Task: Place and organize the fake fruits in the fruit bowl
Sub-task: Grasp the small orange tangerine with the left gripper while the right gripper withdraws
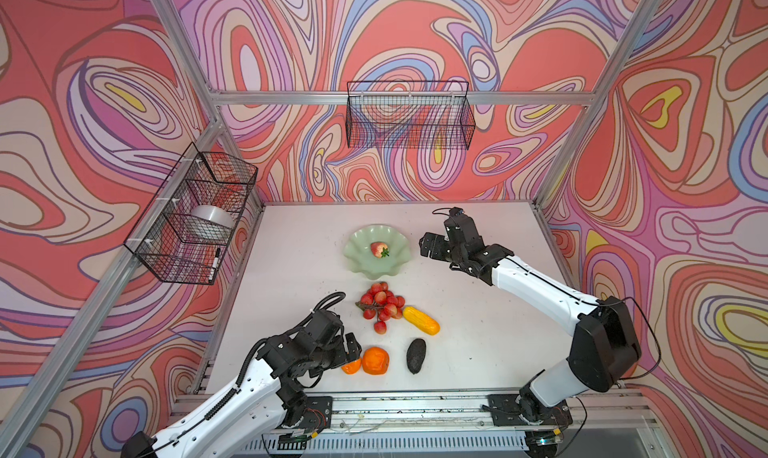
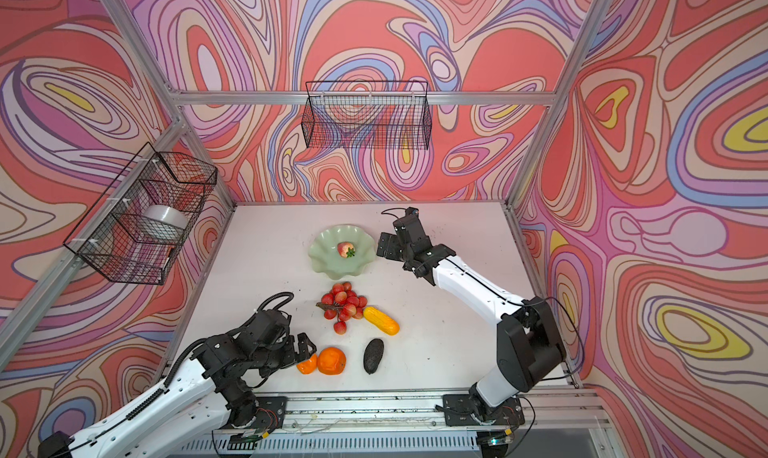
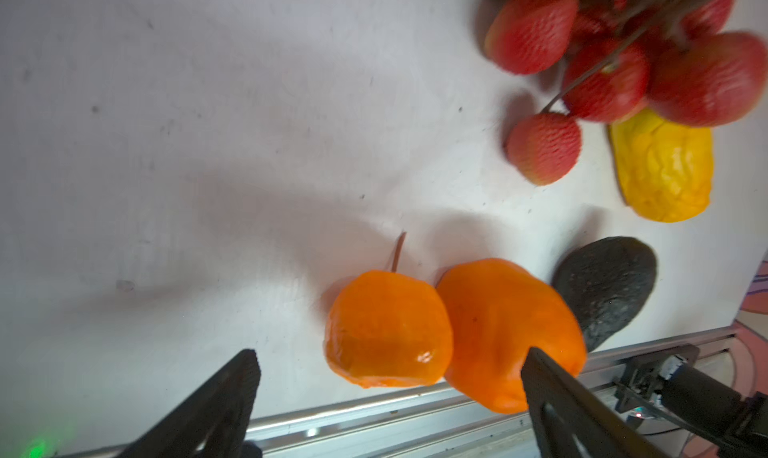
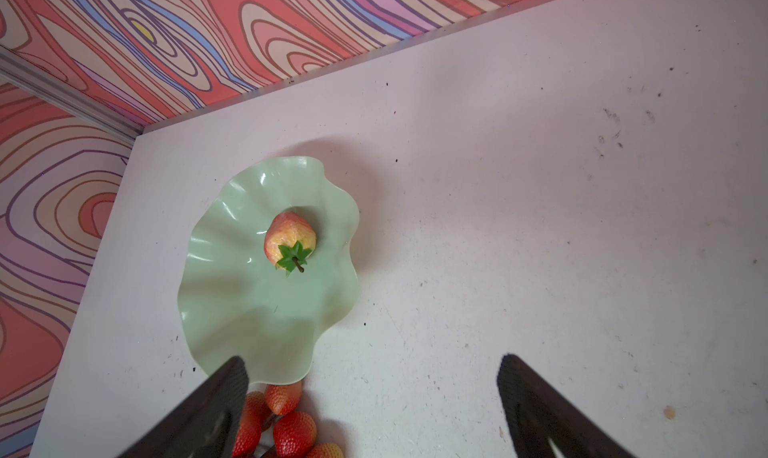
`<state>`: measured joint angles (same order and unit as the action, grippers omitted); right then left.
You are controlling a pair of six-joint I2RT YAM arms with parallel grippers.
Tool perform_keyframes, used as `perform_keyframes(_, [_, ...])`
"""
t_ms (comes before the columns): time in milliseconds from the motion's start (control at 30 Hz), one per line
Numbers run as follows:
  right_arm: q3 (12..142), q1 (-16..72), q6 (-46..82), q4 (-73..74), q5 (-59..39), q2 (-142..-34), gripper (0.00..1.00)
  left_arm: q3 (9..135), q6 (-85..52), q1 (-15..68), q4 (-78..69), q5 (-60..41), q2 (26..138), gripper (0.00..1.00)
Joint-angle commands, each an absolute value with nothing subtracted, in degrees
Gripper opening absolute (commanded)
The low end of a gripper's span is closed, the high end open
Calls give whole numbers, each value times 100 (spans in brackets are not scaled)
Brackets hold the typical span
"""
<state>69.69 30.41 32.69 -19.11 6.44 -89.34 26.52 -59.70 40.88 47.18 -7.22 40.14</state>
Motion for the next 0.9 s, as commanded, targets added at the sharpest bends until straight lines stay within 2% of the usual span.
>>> perform_keyframes(0, [6895,3015,3279,-2002,706,-8715,98,2541,-6352,4233,4897,-514,3992,100])
perform_keyframes(267, [6848,3006,3287,-2070,727,-8641,98,2496,-6394,4431,3955,-452,4805,98])
perform_keyframes(433, [6761,3002,3302,-2074,789,-8562,98,2384,-6602,4552,3694,-456,5098,72])
perform_keyframes(567, [6723,2980,3339,-2057,784,-8564,98,2268,-6721,4561,3750,-360,4962,46])
perform_keyframes(733, [6704,2971,3349,-2054,747,-8607,98,2487,-6762,4561,4330,10,4698,42])
perform_keyframes(867, [6710,2971,3288,-2206,715,-8592,98,3506,-6220,4517,5020,781,4457,45])
